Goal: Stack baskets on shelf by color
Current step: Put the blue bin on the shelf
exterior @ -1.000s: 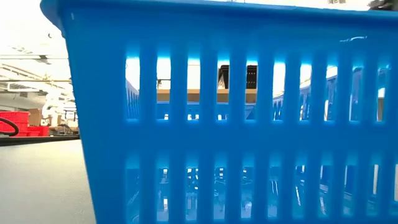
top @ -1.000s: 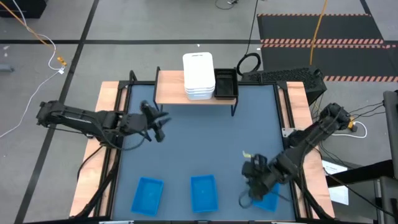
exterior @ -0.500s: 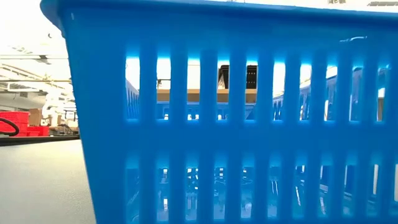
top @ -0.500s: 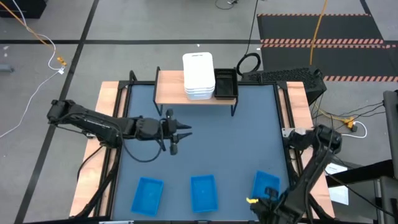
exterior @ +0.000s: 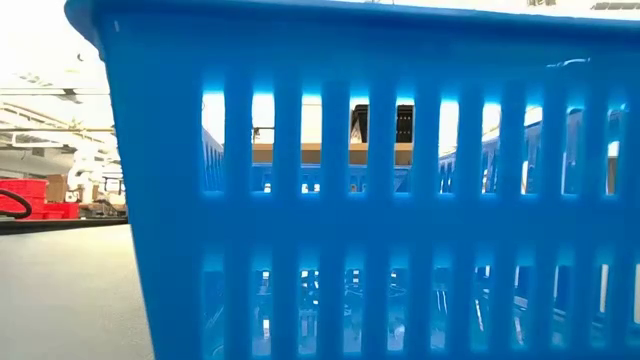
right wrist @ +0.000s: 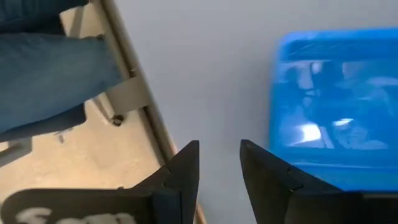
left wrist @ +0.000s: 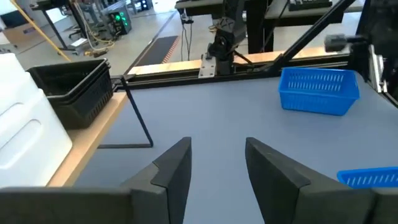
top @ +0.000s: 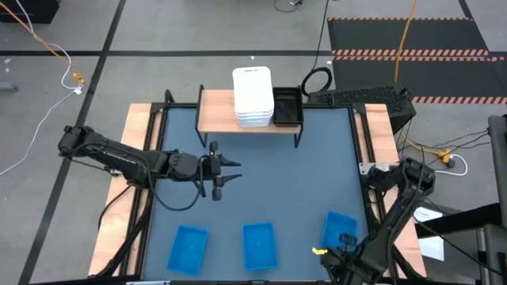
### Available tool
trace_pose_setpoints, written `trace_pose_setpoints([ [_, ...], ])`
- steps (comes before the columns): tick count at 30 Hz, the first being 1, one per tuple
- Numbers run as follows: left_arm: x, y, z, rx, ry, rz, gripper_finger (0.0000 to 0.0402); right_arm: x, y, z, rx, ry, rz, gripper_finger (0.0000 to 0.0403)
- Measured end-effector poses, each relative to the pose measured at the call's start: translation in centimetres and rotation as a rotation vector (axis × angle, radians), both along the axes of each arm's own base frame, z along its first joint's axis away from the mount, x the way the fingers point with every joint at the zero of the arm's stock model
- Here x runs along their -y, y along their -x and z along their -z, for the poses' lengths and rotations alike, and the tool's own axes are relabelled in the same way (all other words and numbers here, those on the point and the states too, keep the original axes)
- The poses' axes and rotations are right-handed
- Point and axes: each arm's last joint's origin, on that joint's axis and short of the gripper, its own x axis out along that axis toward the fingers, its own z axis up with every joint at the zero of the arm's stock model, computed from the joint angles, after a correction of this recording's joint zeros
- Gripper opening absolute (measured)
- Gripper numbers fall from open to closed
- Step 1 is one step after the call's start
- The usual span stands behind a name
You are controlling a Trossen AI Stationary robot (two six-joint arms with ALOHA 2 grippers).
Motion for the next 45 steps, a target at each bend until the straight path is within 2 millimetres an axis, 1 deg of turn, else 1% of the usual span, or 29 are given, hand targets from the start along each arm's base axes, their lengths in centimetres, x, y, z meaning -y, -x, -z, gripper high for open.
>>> trace_pose_setpoints([
  [3,0.0,0.0,0.0,0.0,-0.002,0.0,0.0166,0.9,0.4,-0.8,0.005,0.042,0.001,0.0109],
  [5,0.1,0.0,-0.1,0.008,-0.001,0.005,0.0172,1.2,0.7,-1.0,-0.015,0.067,0.0,0.0109],
  [9,0.7,-0.6,0.2,0.023,-0.025,0.052,0.0175,0.8,1.2,-0.8,-0.011,0.057,-0.019,0.0109],
  [12,1.3,-1.1,0.8,0.01,-0.057,0.088,0.0175,0.6,1.1,-0.3,0.004,0.03,-0.017,0.0109],
  [18,2.0,-1.3,1.2,0.004,-0.087,0.12,0.0175,1.5,1.6,1.3,-0.035,0.081,0.001,0.0109],
  [20,2.1,-1.2,1.1,0.007,-0.086,0.125,0.0175,1.6,1.8,2.0,-0.066,0.06,-0.003,0.0109],
  [23,2.5,-1.1,1.2,0.004,-0.101,0.143,0.0175,1.7,1.5,3.2,-0.097,-0.007,-0.023,0.0108],
  [25,2.8,-1.0,1.1,0.006,-0.126,0.159,0.0175,2.1,1.1,3.9,-0.085,-0.023,-0.014,0.0099],
  [27,2.8,-1.0,1.1,0.008,-0.131,0.164,0.0175,2.5,0.7,4.3,-0.084,-0.021,-0.017,0.0074],
  [29,2.8,-1.1,0.9,0.029,-0.105,0.154,0.0175,3.0,0.0,4.3,-0.074,-0.023,-0.036,0.0035],
  [30,2.8,-1.1,0.8,0.041,-0.093,0.15,0.0175,3.3,-0.5,4.2,-0.068,-0.026,-0.047,0.0019],
  [31,2.8,-1.1,0.7,0.05,-0.084,0.145,0.0175,3.6,-1.0,4.1,-0.062,-0.023,-0.056,0.0012],
  [33,2.8,-1.2,0.6,0.066,-0.079,0.146,0.0175,4.4,-2.2,3.9,-0.033,-0.01,-0.065,0.0011],
  [36,3.0,-1.5,0.6,0.093,-0.072,0.186,0.0175,6.3,-4.5,3.4,0.021,0.03,-0.095,0.0005],
  [41,3.5,-2.9,1.2,0.165,-0.111,0.245,0.0175,10.6,-8.7,2.1,0.127,0.184,-0.105,0.0001],
  [45,3.7,-3.3,1.9,0.156,-0.165,0.265,0.0175,13.6,-11.8,0.6,0.242,0.26,-0.145,0.0001],
])
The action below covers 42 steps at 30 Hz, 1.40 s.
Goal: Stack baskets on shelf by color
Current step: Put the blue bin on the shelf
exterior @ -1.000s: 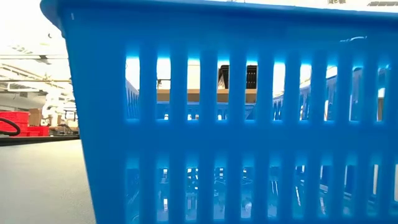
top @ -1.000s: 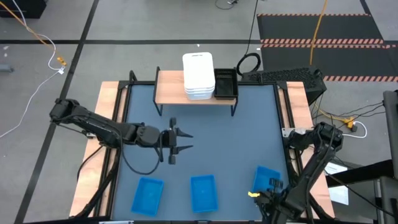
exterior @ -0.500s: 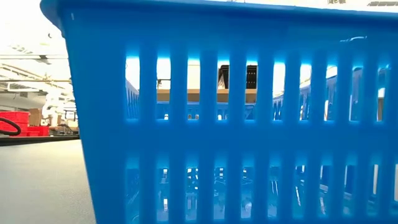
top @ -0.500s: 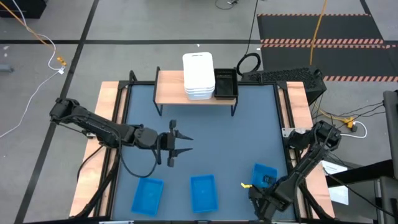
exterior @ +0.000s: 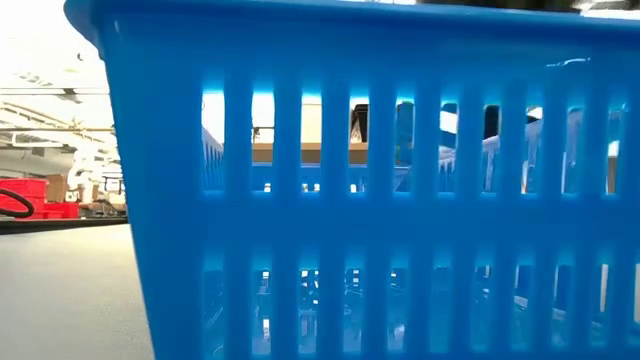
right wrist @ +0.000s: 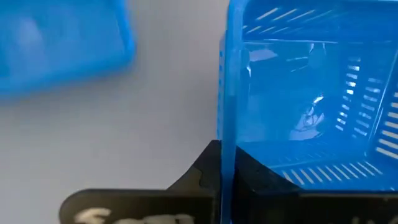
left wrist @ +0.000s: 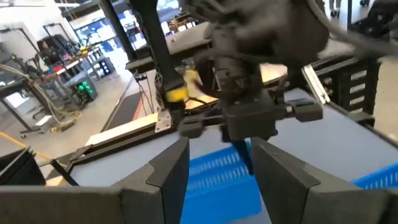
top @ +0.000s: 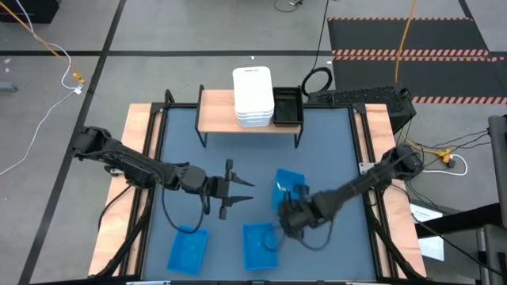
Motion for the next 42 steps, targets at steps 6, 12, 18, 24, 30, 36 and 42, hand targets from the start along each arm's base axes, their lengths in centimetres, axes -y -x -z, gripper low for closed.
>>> trace_pose_setpoints([
  [6,0.3,1.6,-0.8,-0.054,-0.061,-0.088,0.0175,1.9,-4.2,-2.7,0.258,-0.037,-0.184,0.0001],
  [12,0.5,8.2,-4.6,-0.057,-0.044,-0.49,0.0175,4.7,-7.2,-7.3,0.419,0.03,-0.294,0.0001],
  [18,-0.4,13.1,-6.4,-0.026,0.191,-0.518,0.0175,8.4,-12.5,-10.5,0.43,0.107,-0.395,0.0],
  [24,-1.3,14.1,-5.3,-0.063,0.172,-0.684,0.0175,13.1,-18.3,-12.6,0.44,0.317,-0.379,0.0],
  [30,-2.3,14.7,-5.0,-0.058,0.096,-0.801,0.0175,18.9,-19.1,-12.5,0.474,0.515,-0.257,0.0],
  [36,-3.3,15.4,-5.4,-0.052,0.032,-0.851,0.0175,22.2,-19.3,-10.1,0.439,0.532,-0.182,0.0],
  [42,-4.4,16.0,-6.1,-0.024,0.051,-0.898,0.0175,23.2,-19.6,-7.2,0.438,0.57,-0.193,0.0],
])
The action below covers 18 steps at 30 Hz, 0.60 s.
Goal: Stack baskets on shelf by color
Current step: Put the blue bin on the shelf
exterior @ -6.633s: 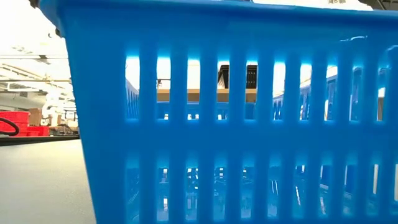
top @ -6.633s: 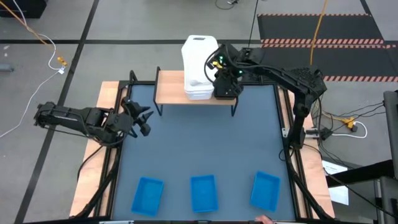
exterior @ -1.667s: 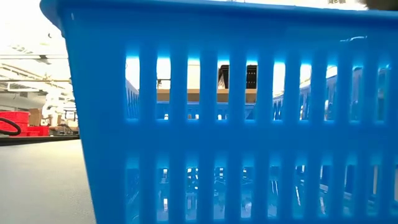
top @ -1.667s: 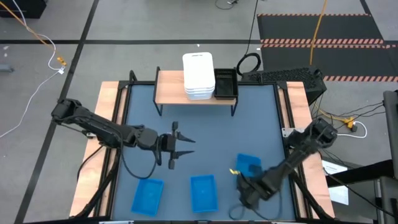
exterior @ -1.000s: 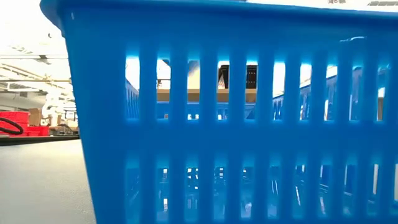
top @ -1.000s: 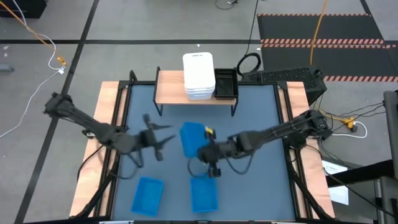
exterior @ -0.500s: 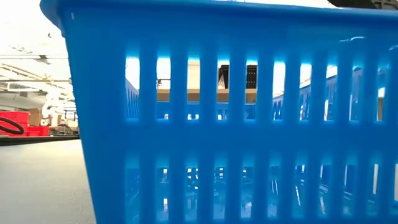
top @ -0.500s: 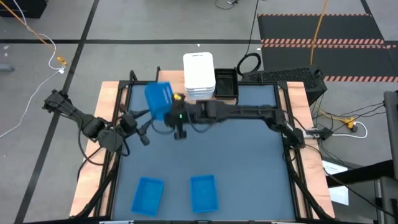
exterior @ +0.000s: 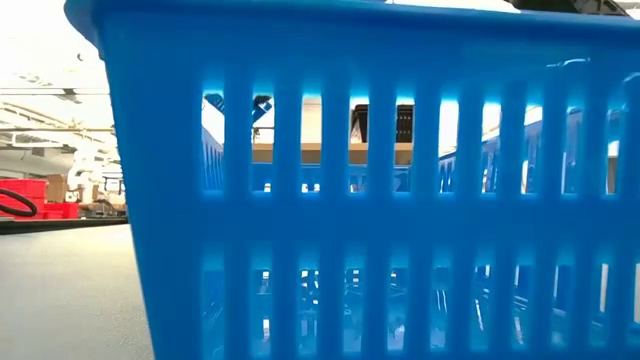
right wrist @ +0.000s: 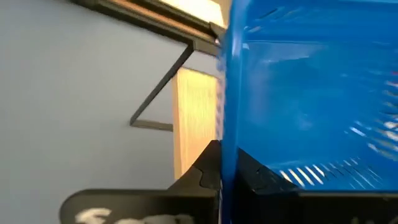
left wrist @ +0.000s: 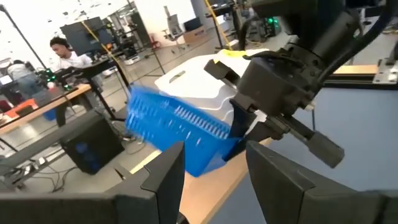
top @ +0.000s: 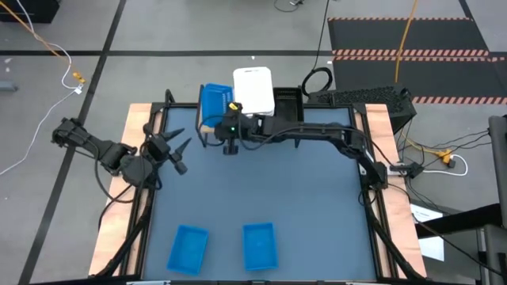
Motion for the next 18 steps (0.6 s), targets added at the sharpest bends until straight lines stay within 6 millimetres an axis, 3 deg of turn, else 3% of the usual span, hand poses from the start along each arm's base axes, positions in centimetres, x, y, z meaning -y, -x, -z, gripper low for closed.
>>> trace_pose_setpoints([
  [8,-0.35,-0.12,0.02,-0.006,-0.001,-0.019,0.0175,0.28,0.02,0.96,-0.001,0.039,0.008,0.0011],
  [18,-0.35,-0.16,0.04,-0.005,0.009,-0.008,0.0175,0.27,0.03,0.99,-0.008,0.049,-0.004,0.0062],
])
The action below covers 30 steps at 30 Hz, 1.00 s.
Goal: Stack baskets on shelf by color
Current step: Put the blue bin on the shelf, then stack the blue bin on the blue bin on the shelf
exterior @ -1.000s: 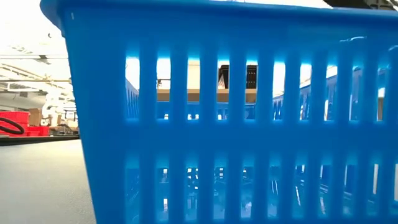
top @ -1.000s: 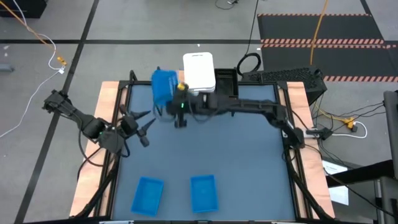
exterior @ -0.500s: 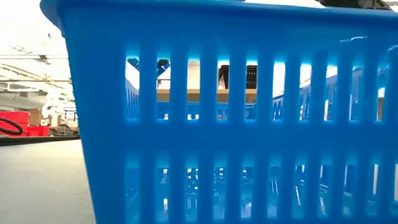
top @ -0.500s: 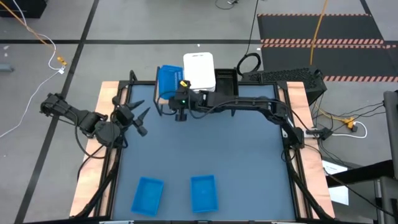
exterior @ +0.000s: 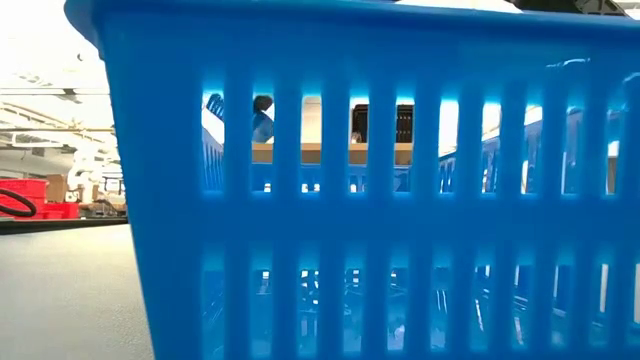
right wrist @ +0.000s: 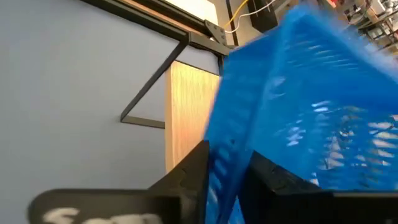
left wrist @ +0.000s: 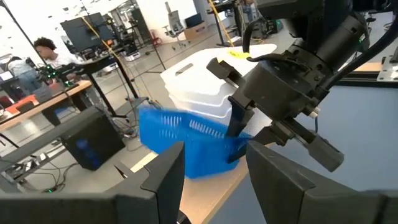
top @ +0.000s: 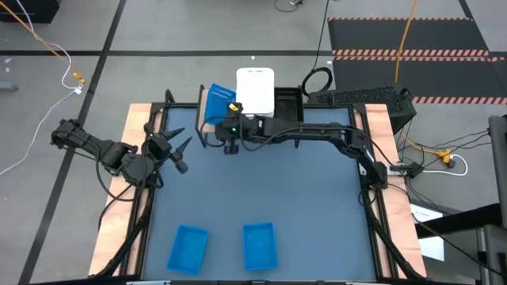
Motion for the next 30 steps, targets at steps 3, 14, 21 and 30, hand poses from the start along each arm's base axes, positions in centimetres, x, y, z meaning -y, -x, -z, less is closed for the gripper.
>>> trace_pose_setpoints([
  [3,0.0,0.0,0.0,0.004,0.004,-0.001,0.0175,0.0,-0.1,-0.1,0.016,0.008,-0.009,0.0087],
  [14,0.0,0.0,0.0,0.001,0.002,0.001,0.0175,-1.3,-0.8,-0.9,0.055,0.145,-0.042,0.0151],
  [21,0.0,0.0,0.0,-0.001,0.0,0.002,0.0175,-6.4,0.2,-3.0,0.026,0.176,-0.118,0.0153],
  [30,0.2,0.0,0.0,0.004,0.004,0.017,0.0175,-14.3,5.0,-5.8,-0.044,-0.277,-0.176,0.0153],
])
